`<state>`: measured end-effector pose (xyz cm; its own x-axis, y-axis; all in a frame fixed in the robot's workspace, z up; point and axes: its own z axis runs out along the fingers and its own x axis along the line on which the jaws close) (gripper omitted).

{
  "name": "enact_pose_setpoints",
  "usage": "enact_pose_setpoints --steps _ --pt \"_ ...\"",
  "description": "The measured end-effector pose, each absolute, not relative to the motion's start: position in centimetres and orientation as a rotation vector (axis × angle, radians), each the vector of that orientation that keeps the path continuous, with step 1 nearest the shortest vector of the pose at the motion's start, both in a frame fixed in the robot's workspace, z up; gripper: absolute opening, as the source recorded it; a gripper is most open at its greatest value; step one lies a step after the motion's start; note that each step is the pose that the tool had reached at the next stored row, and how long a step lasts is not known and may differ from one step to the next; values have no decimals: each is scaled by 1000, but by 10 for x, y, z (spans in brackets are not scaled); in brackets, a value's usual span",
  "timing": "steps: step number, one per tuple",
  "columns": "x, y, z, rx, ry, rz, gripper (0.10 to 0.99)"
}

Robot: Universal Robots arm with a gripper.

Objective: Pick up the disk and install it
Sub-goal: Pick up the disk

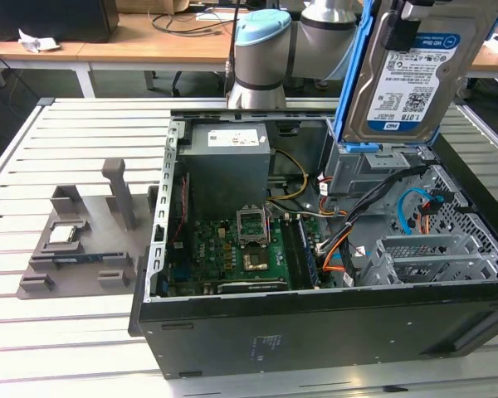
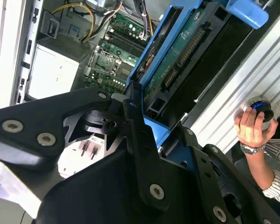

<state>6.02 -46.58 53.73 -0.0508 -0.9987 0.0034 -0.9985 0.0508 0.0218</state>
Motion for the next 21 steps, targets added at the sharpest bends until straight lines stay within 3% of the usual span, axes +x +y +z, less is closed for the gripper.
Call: enact_pose_setpoints --steps 21 --pt "62 -519 537 2143 -2262 -9 369"
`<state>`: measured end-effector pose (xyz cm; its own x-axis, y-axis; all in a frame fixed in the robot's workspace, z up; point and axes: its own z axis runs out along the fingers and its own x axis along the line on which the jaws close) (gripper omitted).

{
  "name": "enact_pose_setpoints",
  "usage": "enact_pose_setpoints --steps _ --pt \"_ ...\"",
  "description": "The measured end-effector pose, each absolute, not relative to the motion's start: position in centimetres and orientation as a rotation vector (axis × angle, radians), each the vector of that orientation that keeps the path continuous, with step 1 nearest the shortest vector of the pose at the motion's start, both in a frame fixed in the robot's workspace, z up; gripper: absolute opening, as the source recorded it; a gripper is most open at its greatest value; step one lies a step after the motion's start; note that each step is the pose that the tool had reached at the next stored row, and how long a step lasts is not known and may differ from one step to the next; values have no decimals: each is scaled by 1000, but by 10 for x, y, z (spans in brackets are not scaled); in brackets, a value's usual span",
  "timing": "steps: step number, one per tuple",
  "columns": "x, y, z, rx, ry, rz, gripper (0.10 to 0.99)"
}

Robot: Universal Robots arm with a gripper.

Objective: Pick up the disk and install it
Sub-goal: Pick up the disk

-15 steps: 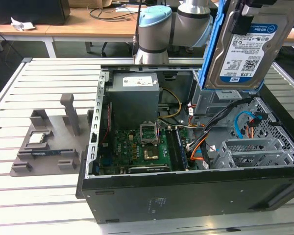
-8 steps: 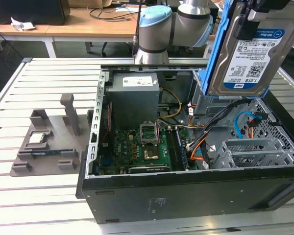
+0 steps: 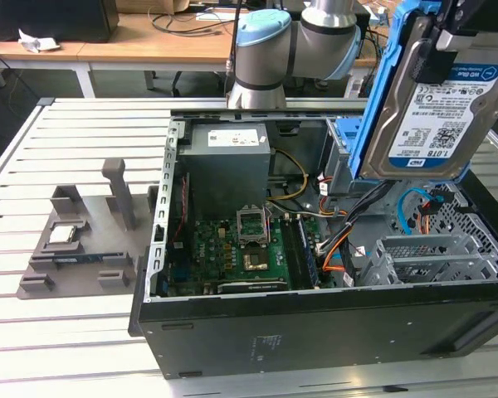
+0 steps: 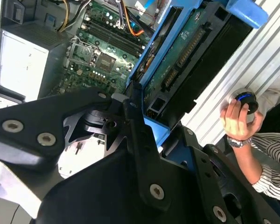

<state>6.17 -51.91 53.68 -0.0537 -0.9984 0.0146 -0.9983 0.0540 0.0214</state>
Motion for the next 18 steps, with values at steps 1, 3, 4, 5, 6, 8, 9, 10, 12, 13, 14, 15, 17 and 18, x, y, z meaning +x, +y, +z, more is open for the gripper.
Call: enact_pose_setpoints --steps 1,3,4,5,6,8,9,10,12,13,14,15,17,18 --pt "62 -521 537 2143 -2262 -9 369" --pt "62 -526 537 2146 -2264 -13 369" --pt "62 -527 537 2151 -2270 -26 369" --pt "62 -529 537 2164 -2282 -57 369" --pt "63 -529 537 2170 -2286 -69 369" --pt "66 -529 537 2176 -2284 -75 369" --pt "66 -529 537 2177 -2284 -75 369" --pt "66 -529 537 2177 -2284 -75 369" --pt "67 -529 537 2177 -2283 -75 369" --pt "68 -529 536 2180 -2279 -74 369" --pt "70 -529 536 2183 -2275 -73 369" --pt "71 -529 535 2186 -2271 -74 369" --pt "76 -529 533 2192 -2263 -76 369" --pt "78 -529 532 2193 -2261 -78 369"
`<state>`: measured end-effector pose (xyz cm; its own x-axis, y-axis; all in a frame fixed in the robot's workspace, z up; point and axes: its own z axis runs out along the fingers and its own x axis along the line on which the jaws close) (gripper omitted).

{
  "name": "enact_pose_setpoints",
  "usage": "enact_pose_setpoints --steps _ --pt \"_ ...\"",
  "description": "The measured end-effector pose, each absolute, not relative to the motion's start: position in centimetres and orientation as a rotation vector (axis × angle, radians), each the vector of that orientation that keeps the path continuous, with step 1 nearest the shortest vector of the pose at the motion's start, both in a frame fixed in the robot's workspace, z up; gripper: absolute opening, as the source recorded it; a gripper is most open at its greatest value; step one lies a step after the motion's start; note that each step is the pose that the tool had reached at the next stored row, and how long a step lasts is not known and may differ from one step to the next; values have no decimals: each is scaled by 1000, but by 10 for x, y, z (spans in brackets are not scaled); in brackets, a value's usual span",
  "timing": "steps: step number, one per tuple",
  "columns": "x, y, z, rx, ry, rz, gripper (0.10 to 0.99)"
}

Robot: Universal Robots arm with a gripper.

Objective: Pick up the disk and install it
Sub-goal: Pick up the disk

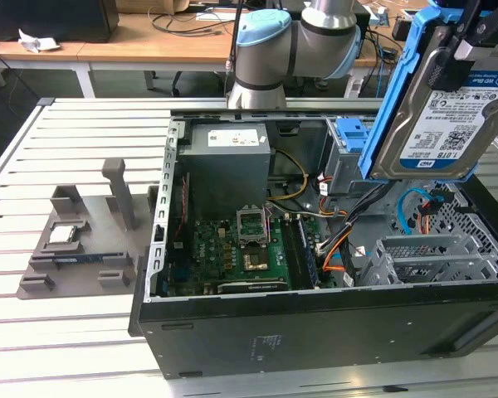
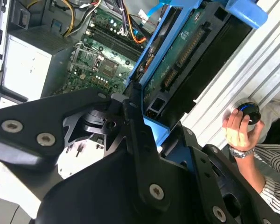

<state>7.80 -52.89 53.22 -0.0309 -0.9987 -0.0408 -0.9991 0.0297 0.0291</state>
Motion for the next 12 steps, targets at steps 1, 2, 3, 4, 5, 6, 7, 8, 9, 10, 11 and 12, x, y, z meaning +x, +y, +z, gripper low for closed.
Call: enact_pose_setpoints --steps 1,2,3,4,5,6,7,8,9,10,11,12 --pt "81 -529 530 -2184 2247 79 369" --pt "83 -530 529 -2185 2246 80 369" --pt "84 -532 528 -2186 2246 81 369" --pt "87 -535 526 -2188 2245 83 369" --pt "88 -537 525 -2189 2245 84 369" --pt "90 -539 524 -2190 2245 85 369" --pt "92 -542 521 -2191 2246 87 369" --pt "94 -546 519 -2192 2247 89 369" --pt "96 -548 517 -2192 2248 90 369" --pt "98 -552 514 -2193 2248 92 369" --pt "102 -555 510 -2193 2248 93 369" --pt "107 -557 506 -2194 2249 93 369"
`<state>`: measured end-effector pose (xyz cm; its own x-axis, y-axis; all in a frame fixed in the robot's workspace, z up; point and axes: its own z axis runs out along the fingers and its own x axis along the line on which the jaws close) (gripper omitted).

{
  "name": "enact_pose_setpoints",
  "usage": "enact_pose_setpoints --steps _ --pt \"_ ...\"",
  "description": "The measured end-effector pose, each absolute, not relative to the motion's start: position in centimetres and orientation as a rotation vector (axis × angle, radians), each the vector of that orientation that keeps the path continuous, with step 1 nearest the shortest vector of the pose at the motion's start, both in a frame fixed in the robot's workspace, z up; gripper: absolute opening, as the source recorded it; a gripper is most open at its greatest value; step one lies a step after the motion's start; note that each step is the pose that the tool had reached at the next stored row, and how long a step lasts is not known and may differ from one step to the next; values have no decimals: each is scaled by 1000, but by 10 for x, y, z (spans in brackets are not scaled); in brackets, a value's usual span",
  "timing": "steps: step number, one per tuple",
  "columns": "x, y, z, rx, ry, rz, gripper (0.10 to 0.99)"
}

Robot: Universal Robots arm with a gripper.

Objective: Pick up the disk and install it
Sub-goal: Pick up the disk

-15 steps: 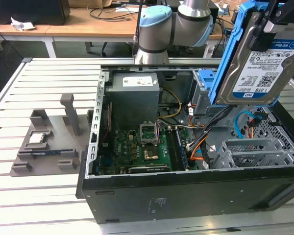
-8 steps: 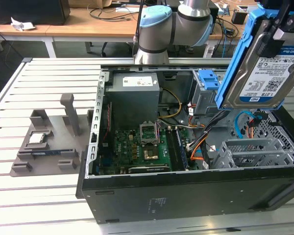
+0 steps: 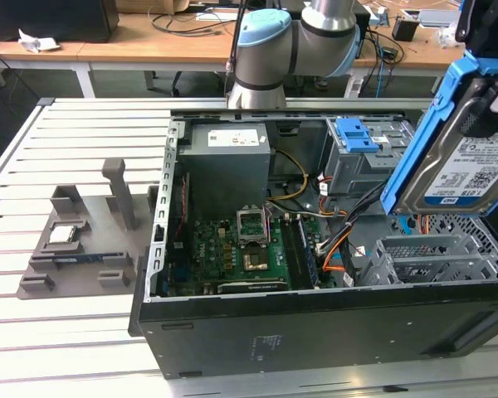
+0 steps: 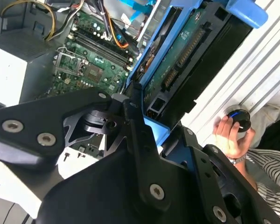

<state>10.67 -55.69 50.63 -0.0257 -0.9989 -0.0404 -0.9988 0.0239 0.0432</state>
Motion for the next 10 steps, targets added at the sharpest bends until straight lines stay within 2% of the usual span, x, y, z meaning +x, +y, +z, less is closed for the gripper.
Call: enact_pose_setpoints --steps 10 --pt "123 -558 478 2191 -2246 -95 369"
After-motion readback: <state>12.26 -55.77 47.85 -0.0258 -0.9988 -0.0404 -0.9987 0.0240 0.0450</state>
